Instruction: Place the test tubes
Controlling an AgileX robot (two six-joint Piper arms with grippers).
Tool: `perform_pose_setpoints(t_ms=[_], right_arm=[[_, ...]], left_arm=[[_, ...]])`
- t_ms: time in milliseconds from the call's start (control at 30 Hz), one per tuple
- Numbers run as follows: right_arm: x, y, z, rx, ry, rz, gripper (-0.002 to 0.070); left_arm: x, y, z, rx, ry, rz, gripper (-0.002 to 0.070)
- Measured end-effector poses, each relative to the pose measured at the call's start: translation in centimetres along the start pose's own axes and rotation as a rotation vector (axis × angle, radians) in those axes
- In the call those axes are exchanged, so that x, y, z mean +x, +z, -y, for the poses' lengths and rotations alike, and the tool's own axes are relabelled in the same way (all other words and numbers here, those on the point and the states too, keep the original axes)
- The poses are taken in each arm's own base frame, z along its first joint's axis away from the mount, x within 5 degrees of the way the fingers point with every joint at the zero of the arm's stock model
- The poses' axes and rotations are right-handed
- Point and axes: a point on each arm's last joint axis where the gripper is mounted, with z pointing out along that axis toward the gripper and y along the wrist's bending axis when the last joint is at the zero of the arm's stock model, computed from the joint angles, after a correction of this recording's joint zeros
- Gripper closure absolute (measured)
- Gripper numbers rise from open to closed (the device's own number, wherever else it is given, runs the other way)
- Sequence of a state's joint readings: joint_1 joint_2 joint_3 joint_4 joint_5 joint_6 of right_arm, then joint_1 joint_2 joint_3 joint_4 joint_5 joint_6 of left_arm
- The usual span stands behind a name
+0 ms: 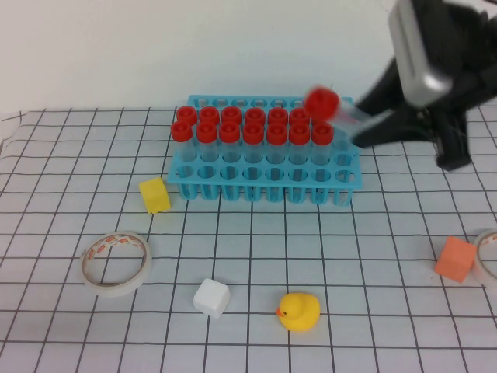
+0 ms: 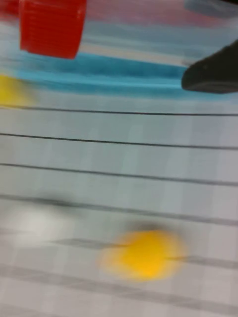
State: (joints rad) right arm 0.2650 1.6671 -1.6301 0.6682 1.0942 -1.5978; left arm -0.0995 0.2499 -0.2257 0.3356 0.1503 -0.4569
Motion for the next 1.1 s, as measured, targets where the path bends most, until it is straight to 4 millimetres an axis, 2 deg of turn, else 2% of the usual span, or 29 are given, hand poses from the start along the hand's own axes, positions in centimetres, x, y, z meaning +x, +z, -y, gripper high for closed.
perform_pose_setpoints(t_ms=[100,267,400,500,600,700,733,900,1000,1100], right_arm=[[-2.2,-0.5,-0.1,0.001,0.044,0.224,0.0443],[-5.8,-0.6,-0.3,0.015,0.024,0.519,0.0443],[-9.3,1.0,-1.8,0.006,-0.034,0.598,0.0443],[-12.3,2.4,-3.5,-0.016,-0.08,0.658,0.0443],[-14.5,4.2,-4.8,-0.062,-0.04,0.743,0.0443],[-15.1,6.6,-4.9,-0.104,0.06,0.806,0.0443],[-14.9,8.7,-4.8,-0.129,0.123,0.819,0.0443],[-13.8,15.1,-5.5,-0.187,0.219,0.795,0.0443],[-13.2,17.5,-6.3,-0.226,0.242,0.768,0.0443],[-13.1,19.0,-7.0,-0.258,0.25,0.756,0.0443]], left_arm=[[-1.5,-0.3,0.3,0.017,-0.004,0.063,0.0676],[-5.4,-1.4,0.7,0.037,-0.01,0.185,0.0676],[-8.1,-2.0,1.1,0.057,-0.041,0.253,0.0676],[-9.0,-2.0,1.3,0.07,-0.072,0.269,0.0676],[-9.1,-1.9,1.3,0.08,-0.102,0.271,0.0676],[-9.1,-1.9,1.4,0.093,-0.122,0.267,0.0676],[-9.1,-1.9,1.6,0.115,-0.131,0.263,0.0676],[-8.9,-2.0,2.3,0.23,-0.142,0.231,0.0676],[-8.8,-2.1,2.9,0.31,-0.111,0.215,0.0676],[-8.7,-2.2,3.3,0.37,-0.025,0.217,0.0676]])
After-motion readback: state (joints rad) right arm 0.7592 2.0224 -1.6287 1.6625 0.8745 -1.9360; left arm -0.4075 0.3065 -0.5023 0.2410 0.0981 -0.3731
